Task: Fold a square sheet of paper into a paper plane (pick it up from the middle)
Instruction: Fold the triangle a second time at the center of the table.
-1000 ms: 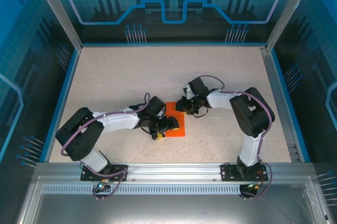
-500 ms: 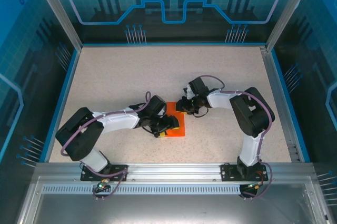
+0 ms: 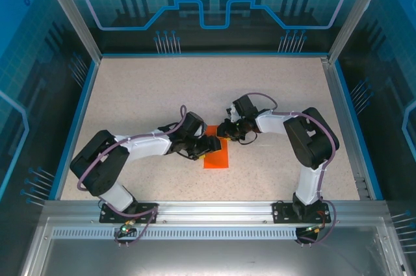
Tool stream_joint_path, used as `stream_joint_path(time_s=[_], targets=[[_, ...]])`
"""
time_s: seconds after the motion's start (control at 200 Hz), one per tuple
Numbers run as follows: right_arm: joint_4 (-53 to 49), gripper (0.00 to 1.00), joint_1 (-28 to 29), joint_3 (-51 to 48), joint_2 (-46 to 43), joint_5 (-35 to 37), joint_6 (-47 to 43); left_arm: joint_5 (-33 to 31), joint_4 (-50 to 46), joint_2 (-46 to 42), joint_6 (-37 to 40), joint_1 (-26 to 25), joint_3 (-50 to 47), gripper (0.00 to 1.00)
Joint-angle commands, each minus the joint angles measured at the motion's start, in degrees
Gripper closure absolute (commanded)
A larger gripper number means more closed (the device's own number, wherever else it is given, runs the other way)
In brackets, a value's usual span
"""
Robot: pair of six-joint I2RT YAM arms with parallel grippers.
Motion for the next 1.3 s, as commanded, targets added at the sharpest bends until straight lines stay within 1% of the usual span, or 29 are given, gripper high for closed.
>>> stream_joint_path(time_s=[0.0, 0.12, 0.32, 0.49, 0.585, 0.745, 0.885, 0.955, 1.1, 1.27, 1.295], targets=[[-5.82, 0.73, -0.52, -3.00, 4.94, 5.69, -0.23, 3.22, 0.94, -0.28, 0.76, -0.05, -0.43, 0.36], [-6.35, 0.73, -0.56, -2.52, 5.00, 5.98, -0.22, 4.62, 1.02, -2.65, 0.30, -0.91, -2.31, 0.39], [-6.79, 0.73, -0.52, -2.17, 5.31, 6.35, -0.19, 5.81, 0.32, -6.14, 2.65, -1.40, -3.46, 0.51], [-6.92, 0.73, -0.52, -1.94, 4.45, 5.84, -0.22, 8.37, 5.00, -4.31, 1.59, -1.40, -2.62, 0.55], [-7.31, 0.73, -0.52, -1.51, 3.66, 5.35, -0.79, 7.97, 5.62, -2.60, 2.11, -1.45, -0.88, 0.59], [-7.14, 0.73, -0.60, -0.92, 2.49, 3.16, -1.45, 5.82, 5.62, 0.27, 3.44, -1.40, 1.62, 0.61], [-5.96, 0.71, -1.13, -0.96, -1.23, -0.36, -2.22, 4.14, 6.02, 2.40, 3.20, -1.07, 1.81, 0.61], [-5.04, 0.69, -1.69, -1.58, -3.78, -2.32, -2.80, 3.05, 6.43, 2.63, 3.29, -0.96, 1.23, 0.64], [-6.85, 0.65, -3.10, -2.66, -8.78, -2.31, -5.09, 1.02, 7.35, 2.43, 3.02, -0.74, -0.20, 0.70], [-6.76, 0.60, -3.59, -6.32, -13.68, -2.78, -6.70, 1.08, 9.18, 3.10, 2.58, -0.76, -1.10, 0.71], [-6.63, 0.59, -3.59, -8.28, -14.38, -2.99, -6.73, 1.09, 9.27, 3.28, 2.52, -0.75, -1.14, 0.70]])
